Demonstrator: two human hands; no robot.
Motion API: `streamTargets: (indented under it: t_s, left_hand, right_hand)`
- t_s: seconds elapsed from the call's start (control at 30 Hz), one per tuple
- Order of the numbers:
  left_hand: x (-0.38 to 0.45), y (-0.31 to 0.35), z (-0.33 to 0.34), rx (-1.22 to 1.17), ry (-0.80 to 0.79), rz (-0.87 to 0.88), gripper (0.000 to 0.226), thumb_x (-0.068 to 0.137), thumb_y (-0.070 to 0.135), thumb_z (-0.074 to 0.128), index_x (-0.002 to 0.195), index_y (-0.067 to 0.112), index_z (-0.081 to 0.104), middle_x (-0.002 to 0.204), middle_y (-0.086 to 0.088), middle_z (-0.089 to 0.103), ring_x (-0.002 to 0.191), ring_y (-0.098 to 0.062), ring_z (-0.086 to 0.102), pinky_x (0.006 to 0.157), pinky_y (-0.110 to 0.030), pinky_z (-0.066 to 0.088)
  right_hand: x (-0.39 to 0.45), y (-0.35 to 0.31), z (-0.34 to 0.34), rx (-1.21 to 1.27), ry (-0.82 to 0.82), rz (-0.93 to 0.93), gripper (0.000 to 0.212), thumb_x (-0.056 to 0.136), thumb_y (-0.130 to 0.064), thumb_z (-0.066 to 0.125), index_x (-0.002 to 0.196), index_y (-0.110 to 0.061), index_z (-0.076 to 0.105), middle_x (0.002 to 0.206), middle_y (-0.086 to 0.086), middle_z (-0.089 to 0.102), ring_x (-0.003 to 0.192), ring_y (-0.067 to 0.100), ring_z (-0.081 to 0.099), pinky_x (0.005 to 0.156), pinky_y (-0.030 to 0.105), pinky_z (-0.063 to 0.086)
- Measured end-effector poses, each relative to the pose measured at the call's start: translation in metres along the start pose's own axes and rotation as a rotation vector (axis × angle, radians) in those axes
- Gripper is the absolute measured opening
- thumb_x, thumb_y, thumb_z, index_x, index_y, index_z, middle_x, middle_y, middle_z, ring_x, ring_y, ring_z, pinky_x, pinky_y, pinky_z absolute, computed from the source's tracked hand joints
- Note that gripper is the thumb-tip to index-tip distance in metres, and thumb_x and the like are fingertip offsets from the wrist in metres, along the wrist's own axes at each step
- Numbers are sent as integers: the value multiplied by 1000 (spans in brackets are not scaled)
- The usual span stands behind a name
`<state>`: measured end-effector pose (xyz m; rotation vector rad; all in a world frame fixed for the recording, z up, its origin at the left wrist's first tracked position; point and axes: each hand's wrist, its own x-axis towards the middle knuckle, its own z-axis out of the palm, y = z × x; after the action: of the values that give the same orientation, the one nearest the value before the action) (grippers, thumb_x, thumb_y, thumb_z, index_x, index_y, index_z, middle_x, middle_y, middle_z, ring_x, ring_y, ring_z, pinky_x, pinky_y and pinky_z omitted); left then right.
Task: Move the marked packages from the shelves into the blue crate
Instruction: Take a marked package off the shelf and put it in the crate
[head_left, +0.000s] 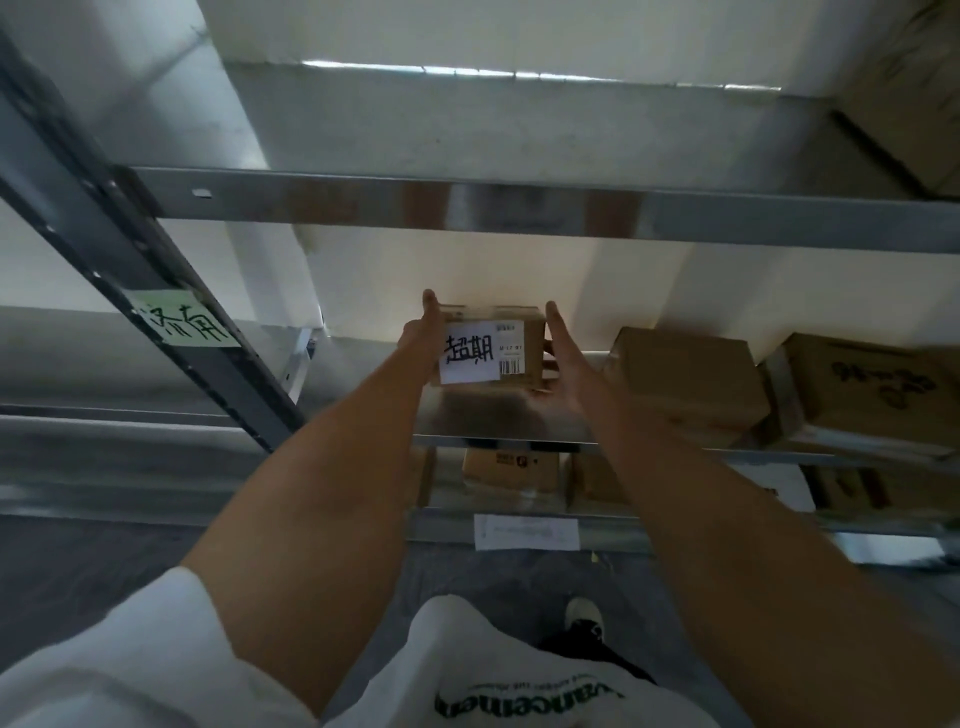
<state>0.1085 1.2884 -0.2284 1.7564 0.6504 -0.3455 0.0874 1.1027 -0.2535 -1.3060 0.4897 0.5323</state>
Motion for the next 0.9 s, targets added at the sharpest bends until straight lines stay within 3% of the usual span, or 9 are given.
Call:
streamTargets:
  t_s: [0.07,0.17,0.3,0.4,0.5,0.63,0.73,0.8,0.9]
  left_hand:
    - [1,-3,-2,-68,-42,9,60,97,60,24,104,10,56,86,-9,63,66,-19,60,54,-27,47]
    - [3,-9,-7,-124,-70,16,48,99,52,33,106,11,56,87,-8,63,65,-16,59,52,-26,47]
    - [7,-12,-13,-128,-72,22,47,99,48,32,109,10,57,79,-5,62,68,-17,60,60,-26,50]
    - [12,-13,-15,-113,-56,44,53,99,50,32,114,7,58,93,-10,67,81,-22,64,79,-33,55]
    - [17,-16,-16,-2,20,86,62,98,53,29,115,2,60,112,-16,66,102,-30,63,96,-40,50]
    - [18,-22,-8,24,127,247,55,99,51,22,102,13,62,96,-9,65,81,-21,59,72,-28,47]
    - [15,-24,3,-1,125,334,50,100,51,21,100,21,61,75,6,59,67,-6,54,53,-18,38]
    - [12,-19,10,-4,129,346,47,100,51,22,95,22,59,70,11,54,64,-2,51,51,-16,35]
    - [7,-5,24,-5,105,377,43,101,45,25,89,20,58,69,10,54,63,-3,52,51,-15,35]
  right_hand:
    - [-2,0,3,-85,30,-8,93,75,-85,43,131,-12,54,124,11,61,104,25,59,91,36,50]
    - [-7,-3,6,-208,66,-1,86,79,-83,39,122,-13,62,112,9,65,89,22,60,77,31,50]
    - [-10,-1,10,-236,82,-1,78,80,-81,41,116,-17,64,107,5,64,93,23,60,80,32,51]
    - [-9,3,14,-219,81,-22,72,80,-82,39,109,-21,64,106,4,63,102,26,59,86,33,51]
    - [-6,8,20,-223,72,-32,81,81,-82,35,124,-18,59,121,7,61,115,30,54,101,39,45]
    - [-2,16,35,-177,153,-129,74,90,-73,30,125,-14,57,138,10,54,122,23,51,112,41,32]
    - [-1,19,38,-39,201,-203,72,93,-67,33,119,-7,63,127,15,63,109,22,62,108,37,41]
    - [-3,18,34,-30,275,-245,75,93,-67,34,123,-4,62,121,17,66,111,29,63,105,41,46]
    - [-11,12,20,-49,410,-327,62,94,-66,35,107,-16,70,105,4,72,103,21,67,95,38,53]
